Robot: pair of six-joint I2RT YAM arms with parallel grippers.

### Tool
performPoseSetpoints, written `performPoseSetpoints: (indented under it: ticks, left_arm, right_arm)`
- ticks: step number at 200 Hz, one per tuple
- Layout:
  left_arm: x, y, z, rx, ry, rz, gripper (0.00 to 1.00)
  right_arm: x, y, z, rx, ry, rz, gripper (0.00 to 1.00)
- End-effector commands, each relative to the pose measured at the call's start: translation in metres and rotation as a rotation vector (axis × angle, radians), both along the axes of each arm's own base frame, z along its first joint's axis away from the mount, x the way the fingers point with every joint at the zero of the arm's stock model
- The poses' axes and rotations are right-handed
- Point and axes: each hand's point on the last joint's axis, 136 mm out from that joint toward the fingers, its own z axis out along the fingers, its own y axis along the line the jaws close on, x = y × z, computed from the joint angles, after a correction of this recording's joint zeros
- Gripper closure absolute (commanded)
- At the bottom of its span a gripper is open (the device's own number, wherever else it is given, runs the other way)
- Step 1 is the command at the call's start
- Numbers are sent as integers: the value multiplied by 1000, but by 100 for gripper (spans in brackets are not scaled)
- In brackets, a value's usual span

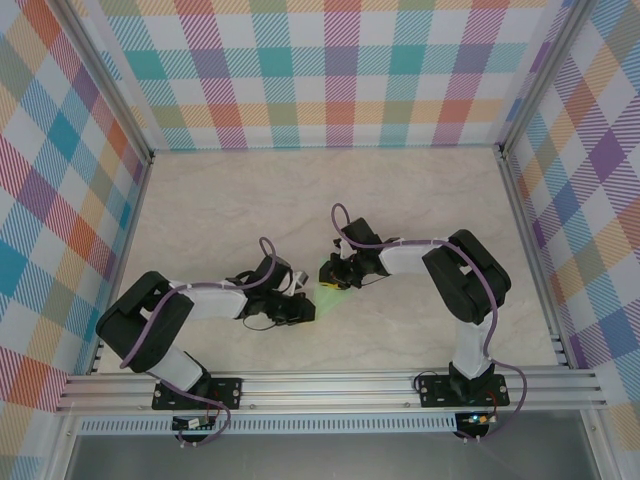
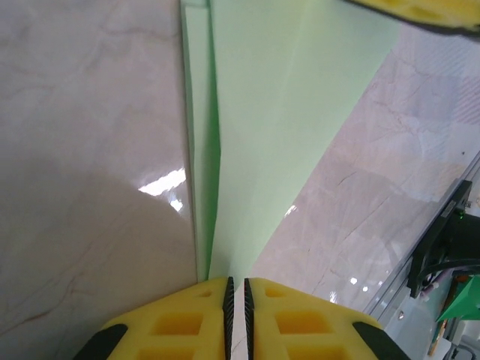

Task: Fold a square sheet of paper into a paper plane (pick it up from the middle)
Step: Fourth fold the wing at the center of the table.

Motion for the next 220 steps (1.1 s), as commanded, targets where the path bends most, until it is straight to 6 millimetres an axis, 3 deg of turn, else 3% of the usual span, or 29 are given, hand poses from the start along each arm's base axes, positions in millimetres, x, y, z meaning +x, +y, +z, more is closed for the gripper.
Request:
performPoseSetpoints:
  ticks: [1,29,54,92,121,178,220]
  left_arm:
    - [-29,17,-13,77,71,-50,85]
    - [-30,20,-9,105,67,-57,85]
    - [-22,16,7,79,20,-52,85]
    - [9,4,51,13,-130,14,85]
    - [34,-11,66,-20,-194,49,85]
    - [58,-39,44,-62,-148,59,88]
    - [50,-24,3,43,-90,74,90]
  right_arm:
    - [-27,-33,-55,-185,116,-25,81]
    - [-26,-32,-55,-184,114,-27,81]
    - [-26,-32,-54,-182,114,-26,81]
    - [-26,-32,-55,-181,115,-27,81]
    - [-26,-31,-55,-179,115,-25,81]
    - [-26,-30,-54,-175,117,-27,81]
    - [-23,-26,-50,-148,115,-28,81]
